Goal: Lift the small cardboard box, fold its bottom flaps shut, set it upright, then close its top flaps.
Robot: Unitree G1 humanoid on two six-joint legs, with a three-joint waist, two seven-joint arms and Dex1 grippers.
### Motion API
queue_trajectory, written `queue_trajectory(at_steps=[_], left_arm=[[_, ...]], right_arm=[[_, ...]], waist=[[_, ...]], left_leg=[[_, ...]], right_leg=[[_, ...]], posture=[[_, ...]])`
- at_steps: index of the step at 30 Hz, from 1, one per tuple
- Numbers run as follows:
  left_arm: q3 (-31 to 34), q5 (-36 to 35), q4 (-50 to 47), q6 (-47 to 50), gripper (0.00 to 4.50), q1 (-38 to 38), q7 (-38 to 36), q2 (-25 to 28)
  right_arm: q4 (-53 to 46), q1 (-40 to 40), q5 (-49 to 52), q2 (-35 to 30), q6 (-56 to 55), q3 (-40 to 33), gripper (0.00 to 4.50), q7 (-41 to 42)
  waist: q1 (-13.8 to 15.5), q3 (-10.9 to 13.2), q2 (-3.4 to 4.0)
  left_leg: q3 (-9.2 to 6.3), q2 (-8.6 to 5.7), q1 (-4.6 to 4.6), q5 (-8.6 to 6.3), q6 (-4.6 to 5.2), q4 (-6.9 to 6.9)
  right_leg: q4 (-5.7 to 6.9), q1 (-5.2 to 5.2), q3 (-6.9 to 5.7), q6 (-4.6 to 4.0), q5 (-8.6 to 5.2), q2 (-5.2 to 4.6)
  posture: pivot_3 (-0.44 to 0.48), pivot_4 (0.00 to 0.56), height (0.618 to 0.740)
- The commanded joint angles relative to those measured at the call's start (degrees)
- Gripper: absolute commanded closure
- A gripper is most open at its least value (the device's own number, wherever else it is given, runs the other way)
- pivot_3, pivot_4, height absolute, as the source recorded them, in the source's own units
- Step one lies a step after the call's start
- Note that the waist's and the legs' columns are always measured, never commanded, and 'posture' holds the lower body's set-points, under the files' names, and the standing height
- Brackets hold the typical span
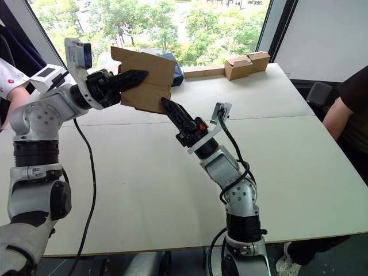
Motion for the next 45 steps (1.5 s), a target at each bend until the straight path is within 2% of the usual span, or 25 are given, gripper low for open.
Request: queue_trajectory(at_steps=[1, 11, 18, 24, 28, 32, 35, 37, 41, 45], left_arm=[[-0.15, -0.29, -1.55, -0.82, 4.50, -0.68, -0.11, -0.24], [-1.67, 0.22, -2.21, 0.93, 4.50, -0.11, -2.12, 2.45], [-3.21, 0.03, -2.00, 2.28, 4.50, -0.48, -4.53, 4.78], [-5.31, 1.72, -1.88, 1.45, 4.50, -0.50, -5.24, 4.95], [-14.79, 11.38, -3.14, -4.99, 4.50, -2.35, -9.07, 8.41], [-24.28, 19.97, -1.30, -7.71, 4.50, -9.29, -13.81, 10.72], [-34.96, 27.27, -3.20, -8.11, 4.50, -13.33, -20.97, 13.03], [-40.91, 32.28, -4.20, -9.00, 4.50, -15.37, -22.54, 12.62], [-49.93, 40.31, -7.01, -7.83, 4.50, -15.70, -21.19, 9.00], [-53.93, 43.55, -10.87, -5.85, 4.50, -13.83, -20.99, 6.63]], right_arm=[[-2.52, -1.72, 0.68, 1.28, 0.75, 2.98, 2.66, 1.03], [-5.66, 0.22, 3.62, -6.39, 2.76, -2.26, 2.66, 1.13], [-7.73, 1.43, 6.51, -16.07, 4.60, -8.07, 2.66, 1.28], [-9.00, 2.12, 6.16, -22.72, 6.52, -8.63, 2.66, 2.87], [-12.49, 5.21, 2.18, -33.47, 10.52, -6.60, 2.66, 8.39], [-16.88, 10.87, -4.65, -46.15, 11.65, -4.72, 2.66, 15.74], [-18.89, 13.92, -9.07, -53.41, 11.10, -4.96, 2.66, 20.01], [-19.99, 15.50, -12.92, -57.69, 10.18, -4.64, 2.66, 22.39], [-22.12, 17.38, -18.99, -61.01, 8.32, -3.01, 2.66, 23.40], [-24.20, 18.84, -21.49, -58.65, 8.08, -1.88, 2.66, 21.25]], waist=[[0.05, 0.00, 0.00], [0.03, 0.00, 0.00], [0.17, 0.00, 0.00], [0.15, 0.00, 0.00], [0.37, 0.01, -0.01], [0.70, 0.14, -0.24], [0.49, 0.13, -0.22], [0.36, 0.13, -0.21], [0.45, 0.15, -0.25], [0.38, 0.16, -0.27]], left_leg=[[0.00, 0.00, 0.00, 0.00, 0.00, 0.00], [0.00, 0.00, 0.00, 0.00, 0.00, 0.00], [0.00, -0.01, -0.01, 0.00, 0.01, 0.00], [0.01, 0.00, 0.00, -0.01, 0.02, 0.00], [0.02, -0.02, -0.01, -0.02, 0.03, 0.00], [-0.01, -0.04, -0.09, -0.04, 0.08, 0.07], [0.00, -0.05, -0.14, -0.07, 0.13, 0.10], [0.01, -0.03, -0.08, -0.11, 0.20, 0.07], [0.00, 0.01, -0.10, -0.11, 0.22, 0.09], [-0.02, 0.05, -0.21, -0.12, 0.23, 0.11]], right_leg=[[0.00, 0.00, 0.00, 0.00, 0.00, 0.00], [0.00, 0.00, 0.00, 0.00, 0.00, -0.01], [-0.02, 0.02, 0.00, 0.00, 0.00, -0.01], [-0.04, 0.03, 0.00, 0.00, 0.00, 0.00], [-0.06, 0.04, 0.00, 0.00, 0.00, -0.02], [-0.25, 0.08, -0.05, 0.00, -0.01, -0.01], [-0.37, 0.11, -0.06, 0.03, -0.02, 0.00], [-0.42, 0.17, -0.06, 0.06, -0.04, 0.03], [-0.43, 0.18, -0.05, 0.11, -0.08, 0.08], [-0.44, 0.10, -0.04, 0.11, -0.08, 0.10]], posture=[[0.000, 0.150, 0.737], [0.000, 0.150, 0.737], [0.000, 0.150, 0.737], [0.000, 0.150, 0.737], [0.000, 0.150, 0.737], [0.000, 0.150, 0.737], [0.000, 0.150, 0.737], [0.000, 0.150, 0.737], [0.000, 0.150, 0.737], [0.000, 0.150, 0.737]])
